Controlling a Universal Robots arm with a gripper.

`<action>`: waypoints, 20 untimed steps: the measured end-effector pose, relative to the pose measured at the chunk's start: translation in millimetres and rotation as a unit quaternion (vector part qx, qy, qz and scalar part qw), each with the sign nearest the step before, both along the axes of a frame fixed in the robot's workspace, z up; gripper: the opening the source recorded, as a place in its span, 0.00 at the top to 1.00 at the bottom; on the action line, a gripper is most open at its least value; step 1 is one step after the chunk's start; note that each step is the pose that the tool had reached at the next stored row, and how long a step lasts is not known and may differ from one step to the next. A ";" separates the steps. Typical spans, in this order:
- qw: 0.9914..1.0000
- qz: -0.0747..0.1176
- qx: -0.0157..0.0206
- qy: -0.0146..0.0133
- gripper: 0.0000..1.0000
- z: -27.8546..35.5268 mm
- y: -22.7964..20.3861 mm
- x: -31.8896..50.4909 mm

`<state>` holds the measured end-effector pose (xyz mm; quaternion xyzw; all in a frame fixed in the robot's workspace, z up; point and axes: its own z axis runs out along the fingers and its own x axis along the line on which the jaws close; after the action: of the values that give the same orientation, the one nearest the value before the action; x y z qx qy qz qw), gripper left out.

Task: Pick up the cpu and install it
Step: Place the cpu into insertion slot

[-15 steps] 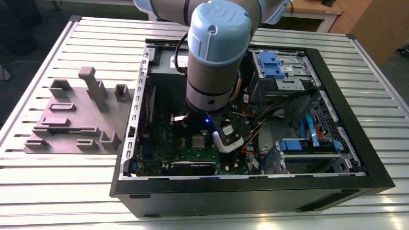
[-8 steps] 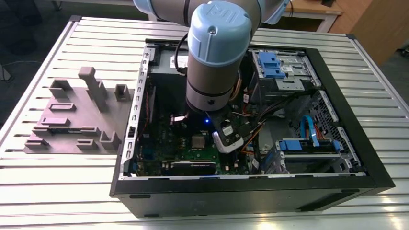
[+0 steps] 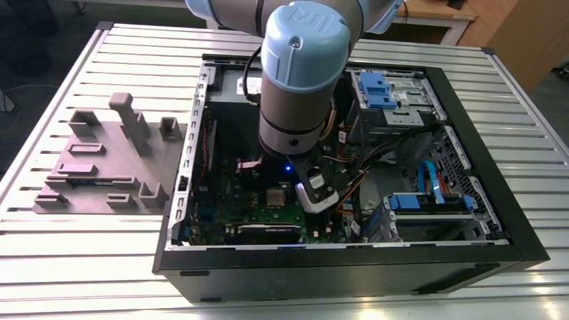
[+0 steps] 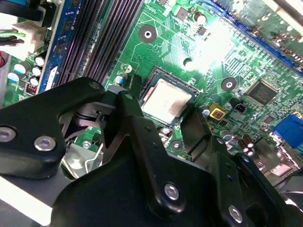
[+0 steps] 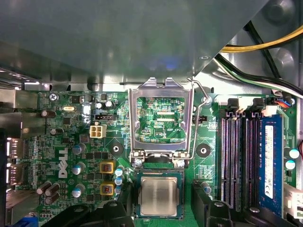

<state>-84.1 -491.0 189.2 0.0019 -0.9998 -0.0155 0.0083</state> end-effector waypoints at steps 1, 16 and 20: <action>1.000 0.000 0.000 0.000 0.40 0.0 0.0 0.0; 1.000 0.000 0.001 0.001 0.65 10.4 0.0 0.0; 1.000 0.000 0.001 0.001 0.83 11.0 0.0 0.0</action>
<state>-84.1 -491.0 200.2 0.0019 -0.9998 -0.0163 0.0091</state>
